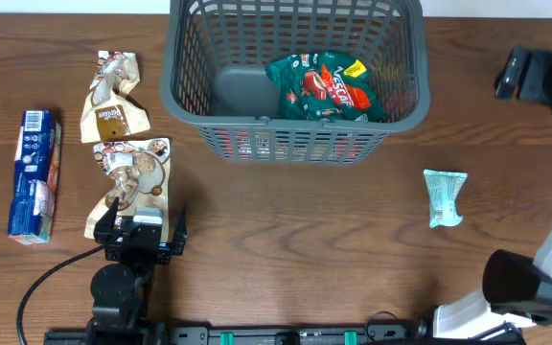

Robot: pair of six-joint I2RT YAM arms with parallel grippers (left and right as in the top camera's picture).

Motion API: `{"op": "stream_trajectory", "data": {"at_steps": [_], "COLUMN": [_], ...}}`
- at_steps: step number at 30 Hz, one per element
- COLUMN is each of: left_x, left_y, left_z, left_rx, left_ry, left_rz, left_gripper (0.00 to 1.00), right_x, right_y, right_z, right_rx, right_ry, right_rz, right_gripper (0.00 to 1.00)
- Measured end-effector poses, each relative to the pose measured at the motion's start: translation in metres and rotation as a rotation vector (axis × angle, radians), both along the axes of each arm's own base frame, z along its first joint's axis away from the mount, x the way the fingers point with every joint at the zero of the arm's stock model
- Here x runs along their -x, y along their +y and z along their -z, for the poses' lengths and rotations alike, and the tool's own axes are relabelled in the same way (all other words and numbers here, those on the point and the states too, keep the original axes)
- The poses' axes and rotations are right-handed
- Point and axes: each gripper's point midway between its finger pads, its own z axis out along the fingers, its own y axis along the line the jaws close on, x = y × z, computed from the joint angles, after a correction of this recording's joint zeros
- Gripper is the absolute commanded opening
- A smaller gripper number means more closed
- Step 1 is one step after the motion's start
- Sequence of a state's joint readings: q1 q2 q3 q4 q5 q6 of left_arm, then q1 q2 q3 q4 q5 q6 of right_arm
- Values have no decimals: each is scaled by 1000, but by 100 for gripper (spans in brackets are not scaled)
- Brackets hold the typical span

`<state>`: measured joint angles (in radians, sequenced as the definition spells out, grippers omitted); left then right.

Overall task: Pack container
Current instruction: 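Release the pouch and move the right gripper to the wipes packet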

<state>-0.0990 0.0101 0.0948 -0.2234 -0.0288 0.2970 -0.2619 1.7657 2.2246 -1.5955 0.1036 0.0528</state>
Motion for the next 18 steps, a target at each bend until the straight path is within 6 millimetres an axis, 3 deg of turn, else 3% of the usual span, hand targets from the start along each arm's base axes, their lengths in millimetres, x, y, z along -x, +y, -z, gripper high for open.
{"op": "stream_trajectory", "data": {"at_steps": [11,18], "left_x": [0,0], "left_y": [0,0], "left_z": [0,0], "left_rx": [0,0], "left_ry": [0,0], "left_rz": [0,0], "left_gripper": [99,99], "right_x": [30,50], "right_y": [10,24], "right_z": [115,165], "right_rx": [-122,-199], "right_ry": [332,444], "right_rz": [1,-6], "right_gripper": [99,99]}}
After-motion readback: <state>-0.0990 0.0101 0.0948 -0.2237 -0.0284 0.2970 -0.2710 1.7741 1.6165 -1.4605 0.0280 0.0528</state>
